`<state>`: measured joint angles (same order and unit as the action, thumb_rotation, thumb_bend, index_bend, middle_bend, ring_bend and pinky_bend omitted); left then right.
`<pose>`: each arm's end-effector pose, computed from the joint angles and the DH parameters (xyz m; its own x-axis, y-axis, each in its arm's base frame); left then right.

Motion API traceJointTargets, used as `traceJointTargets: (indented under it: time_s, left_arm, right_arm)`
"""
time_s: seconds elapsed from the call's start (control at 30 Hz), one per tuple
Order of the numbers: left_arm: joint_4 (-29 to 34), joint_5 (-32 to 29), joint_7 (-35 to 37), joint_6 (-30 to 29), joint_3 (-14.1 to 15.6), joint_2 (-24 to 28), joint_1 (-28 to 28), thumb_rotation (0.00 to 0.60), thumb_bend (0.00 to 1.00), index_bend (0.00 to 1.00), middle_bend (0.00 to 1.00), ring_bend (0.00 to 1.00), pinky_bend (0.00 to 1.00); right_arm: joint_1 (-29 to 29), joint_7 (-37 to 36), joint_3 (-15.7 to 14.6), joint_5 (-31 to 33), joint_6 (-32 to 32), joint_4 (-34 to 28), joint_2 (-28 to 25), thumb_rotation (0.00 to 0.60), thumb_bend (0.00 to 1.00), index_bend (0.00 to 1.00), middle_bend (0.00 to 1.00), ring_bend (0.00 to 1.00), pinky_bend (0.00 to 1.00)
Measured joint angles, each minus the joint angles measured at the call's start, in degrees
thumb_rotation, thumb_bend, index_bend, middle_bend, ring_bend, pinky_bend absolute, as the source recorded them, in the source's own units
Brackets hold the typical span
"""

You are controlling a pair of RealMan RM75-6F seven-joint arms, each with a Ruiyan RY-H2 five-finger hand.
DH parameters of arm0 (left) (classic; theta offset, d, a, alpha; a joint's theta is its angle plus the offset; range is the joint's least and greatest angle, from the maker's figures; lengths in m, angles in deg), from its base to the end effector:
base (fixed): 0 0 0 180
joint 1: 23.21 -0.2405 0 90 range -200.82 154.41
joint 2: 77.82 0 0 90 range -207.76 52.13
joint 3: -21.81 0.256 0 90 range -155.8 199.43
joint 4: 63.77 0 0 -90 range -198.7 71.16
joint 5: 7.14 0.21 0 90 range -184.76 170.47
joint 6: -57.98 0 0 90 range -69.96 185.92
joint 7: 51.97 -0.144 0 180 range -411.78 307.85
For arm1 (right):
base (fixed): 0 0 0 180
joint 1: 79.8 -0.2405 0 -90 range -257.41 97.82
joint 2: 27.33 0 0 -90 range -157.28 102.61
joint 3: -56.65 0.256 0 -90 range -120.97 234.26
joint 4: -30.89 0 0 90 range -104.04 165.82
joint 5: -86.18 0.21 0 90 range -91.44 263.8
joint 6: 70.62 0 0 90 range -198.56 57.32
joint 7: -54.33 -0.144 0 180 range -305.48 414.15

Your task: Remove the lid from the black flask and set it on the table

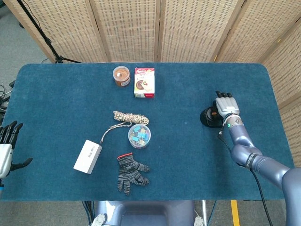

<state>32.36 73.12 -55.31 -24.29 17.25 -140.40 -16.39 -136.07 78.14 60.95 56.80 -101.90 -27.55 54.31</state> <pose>-0.3064 0.1963 0.1640 0.4000 0.0159 0.9164 0.9151 0.0485 -0.4003 -0.2408 -0.4602 0.0675 0.5366 -0.4281 0.7272 -0.8048 -0.0006 0.5935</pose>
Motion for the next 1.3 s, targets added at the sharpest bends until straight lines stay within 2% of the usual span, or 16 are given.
traceJointTargets:
  time_s: [0.47, 0.87, 1.07, 1.3]
  left_arm:
    - [-0.03, -0.02, -0.15, 0.13, 0.04, -0.04, 0.11, 0.6, 0.03, 0.0, 0.0, 0.0, 0.0]
    - [0.04, 0.28, 0.06, 0.13, 0.24, 0.15, 0.09, 0.6, 0.03, 0.0, 0.0, 0.0, 0.0]
    - [0.03, 0.71, 0.47, -0.04, 0.42, 0.32, -0.01, 0.6, 0.03, 0.0, 0.0, 0.0, 0.0]
    - [-0.05, 1.45, 0.69, -0.4, 0.69, 0.4, -0.15, 0.6, 0.03, 0.0, 0.0, 0.0, 0.0]
  right_arm:
    - [0.15, -0.43, -0.14, -1.04, -1.31, -0.24, -0.07, 0.6, 0.42, 0.63, 0.0, 0.0, 0.0]
    - [0.24, -0.14, 0.72, -2.24, -4.31, -5.15, -2.81, 0.6, 0.42, 0.64, 0.0, 0.0, 0.0]
    - [0.38, 0.27, 1.12, -2.51, -6.24, -9.14, -5.02, 0.6, 0.42, 0.64, 0.0, 0.0, 0.0]
    - [1.04, 0.56, 1.72, -4.24, -9.73, -17.92, -9.72, 0.6, 0.42, 0.64, 0.0, 0.0, 0.0]
